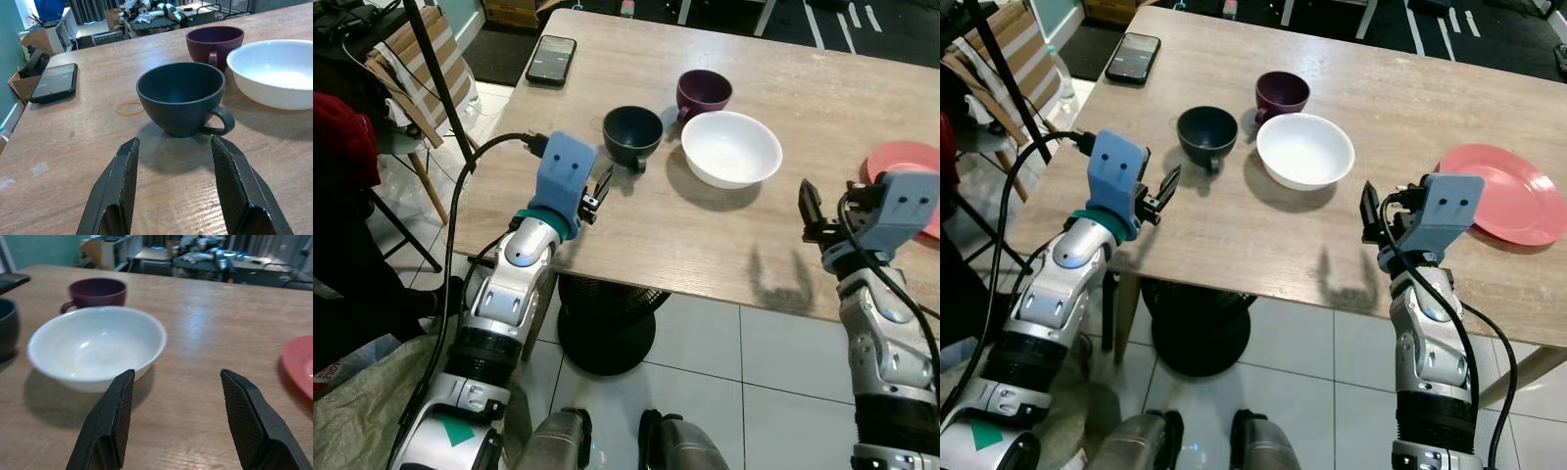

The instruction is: Setting the table

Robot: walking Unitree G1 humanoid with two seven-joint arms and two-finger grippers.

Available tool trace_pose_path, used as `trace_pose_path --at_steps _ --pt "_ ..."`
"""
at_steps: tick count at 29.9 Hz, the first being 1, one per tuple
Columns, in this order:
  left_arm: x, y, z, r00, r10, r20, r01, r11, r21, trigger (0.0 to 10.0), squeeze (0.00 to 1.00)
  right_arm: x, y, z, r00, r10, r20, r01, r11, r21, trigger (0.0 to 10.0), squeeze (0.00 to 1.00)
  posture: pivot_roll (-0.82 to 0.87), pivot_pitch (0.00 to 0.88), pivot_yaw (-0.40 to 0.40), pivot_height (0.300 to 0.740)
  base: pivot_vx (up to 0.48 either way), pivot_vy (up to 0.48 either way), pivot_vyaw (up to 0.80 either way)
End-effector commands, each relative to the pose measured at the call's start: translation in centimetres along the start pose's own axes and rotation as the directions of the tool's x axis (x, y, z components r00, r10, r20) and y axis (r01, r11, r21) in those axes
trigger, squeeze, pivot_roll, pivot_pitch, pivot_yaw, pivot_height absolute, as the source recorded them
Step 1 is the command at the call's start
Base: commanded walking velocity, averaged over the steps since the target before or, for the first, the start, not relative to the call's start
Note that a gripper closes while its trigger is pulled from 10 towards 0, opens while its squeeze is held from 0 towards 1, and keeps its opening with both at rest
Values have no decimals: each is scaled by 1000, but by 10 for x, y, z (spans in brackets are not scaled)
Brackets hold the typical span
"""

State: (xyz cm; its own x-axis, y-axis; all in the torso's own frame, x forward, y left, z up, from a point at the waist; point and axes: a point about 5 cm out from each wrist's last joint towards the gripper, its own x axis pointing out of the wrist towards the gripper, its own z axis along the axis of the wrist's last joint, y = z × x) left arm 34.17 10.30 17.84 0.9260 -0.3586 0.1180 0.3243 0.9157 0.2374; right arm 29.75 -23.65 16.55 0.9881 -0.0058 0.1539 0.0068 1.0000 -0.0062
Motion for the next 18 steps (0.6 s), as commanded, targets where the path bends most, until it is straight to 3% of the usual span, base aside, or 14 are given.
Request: trace_pose_path --at_steps 1,2,6,7,9,10,11,12,14,15,18 --pt "-6 1 -7 1000 -2 -29 2 1000 13 10000 0 -4 22 -5 992 123 -25 -123 992 22 10000 0 123 123 -2 740 0 0 0" --pt "-9 5 -8 999 13 -38 -12 1000 7 10000 0 -5 39 -7 981 193 -25 -192 981 29 10000 0 130 130 -4 740 0 0 0" --pt "-9 5 -8 999 13 -38 -12 1000 7 10000 0 -5 39 -7 981 193 -25 -192 981 29 10000 0 130 130 -4 740 0 0 0" --pt "-12 10 -8 998 32 -45 -33 999 -12 10000 0 -3 55 -10 974 224 -25 -222 974 52 10000 0 141 139 -8 740 0 0 0" --pt "-12 10 -8 998 32 -45 -33 999 -12 10000 0 -3 55 -10 974 224 -25 -222 974 52 10000 0 141 139 -8 740 0 0 0" --pt "-17 18 -5 997 53 -48 -54 998 -25 10000 0 -1 75 -16 966 257 -32 -253 963 92 10000 0 172 160 -16 740 0 0 0" --pt "-17 18 -5 997 53 -48 -54 998 -25 10000 0 -1 75 -16 966 257 -32 -253 963 92 10000 0 172 160 -16 740 0 0 0" --pt "-21 24 -4 996 74 -54 -75 997 -21 10000 0 2 96 -22 956 290 -42 -282 950 135 10000 0 179 168 -14 740 0 0 0" --pt "-21 24 -4 996 74 -54 -75 997 -21 10000 0 2 96 -22 956 290 -42 -282 950 135 10000 0 179 168 -14 740 0 0 0" --pt "-24 28 -3 994 91 -65 -92 996 -10 10000 0 4 111 -26 949 313 -49 -302 940 160 10000 0 184 169 -14 740 0 0 0" --pt "-24 32 -6 988 130 -81 -130 991 -1 10000 0 8 118 -28 952 302 -55 -288 941 176 10000 0 186 169 -16 740 0 0 0"
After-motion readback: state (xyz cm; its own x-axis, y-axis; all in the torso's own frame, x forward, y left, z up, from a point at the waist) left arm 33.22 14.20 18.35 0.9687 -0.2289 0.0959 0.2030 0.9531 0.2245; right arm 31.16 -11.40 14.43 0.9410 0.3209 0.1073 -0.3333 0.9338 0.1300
